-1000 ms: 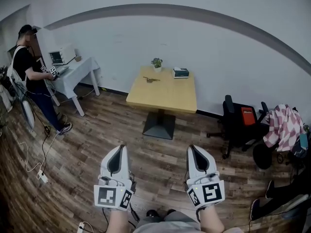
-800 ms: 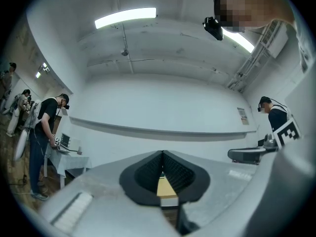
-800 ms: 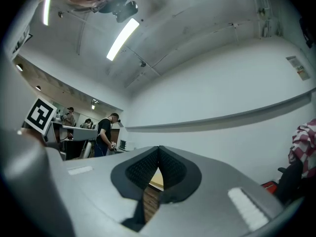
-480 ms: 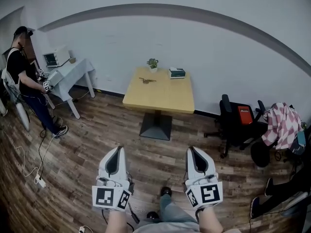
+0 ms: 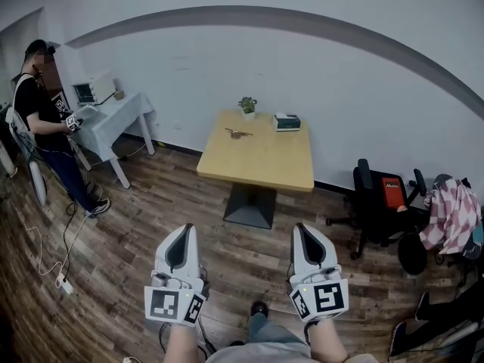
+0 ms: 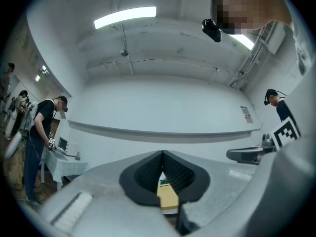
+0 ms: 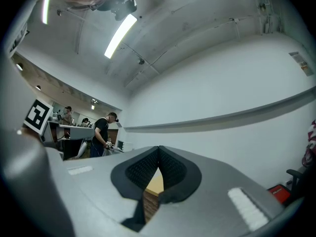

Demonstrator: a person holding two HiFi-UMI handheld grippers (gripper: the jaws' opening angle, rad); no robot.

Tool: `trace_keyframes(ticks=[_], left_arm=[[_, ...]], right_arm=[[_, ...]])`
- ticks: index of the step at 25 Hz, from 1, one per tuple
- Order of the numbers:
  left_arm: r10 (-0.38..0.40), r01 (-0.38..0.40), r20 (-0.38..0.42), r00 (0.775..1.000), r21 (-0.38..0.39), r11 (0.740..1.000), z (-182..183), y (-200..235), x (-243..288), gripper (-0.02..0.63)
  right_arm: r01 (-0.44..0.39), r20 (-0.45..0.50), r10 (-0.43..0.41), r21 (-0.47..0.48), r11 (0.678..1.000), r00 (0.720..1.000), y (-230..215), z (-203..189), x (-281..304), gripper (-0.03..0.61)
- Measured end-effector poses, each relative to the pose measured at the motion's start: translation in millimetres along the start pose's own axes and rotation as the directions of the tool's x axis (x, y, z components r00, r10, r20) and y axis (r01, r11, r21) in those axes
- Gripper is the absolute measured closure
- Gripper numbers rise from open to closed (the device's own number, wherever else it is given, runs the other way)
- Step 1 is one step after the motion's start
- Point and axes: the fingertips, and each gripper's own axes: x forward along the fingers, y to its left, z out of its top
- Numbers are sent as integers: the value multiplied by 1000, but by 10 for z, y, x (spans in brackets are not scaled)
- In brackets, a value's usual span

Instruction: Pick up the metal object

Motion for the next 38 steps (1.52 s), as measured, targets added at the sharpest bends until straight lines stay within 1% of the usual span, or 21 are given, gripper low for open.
trace_keyframes(ticks=[11,21,29,34,38], left_arm=[[17,-17,22,1000,9,1000,-59,94,912,611],[28,-29,27,999,31,999,-164,57,1566,611],[34,-34,13,999,29,999,-336,-40,1811,610],[35,-35,2,999,29,999,-396,13,1927,611],[25,-25,-4,1000,28,999,-455,94,2080,611]], right_arm=[[-48,30,48,6,999,998,-491,-39,864,577],[-79,39,79,2,997,996,-900,-122,1359,577],[-79,20,79,35,996,997,-1175,-325,1508,577],[-75,13,74,47,996,997,-1211,-402,1613,577],[-55,11,55,50,997,998,-1277,-454,1757,577]])
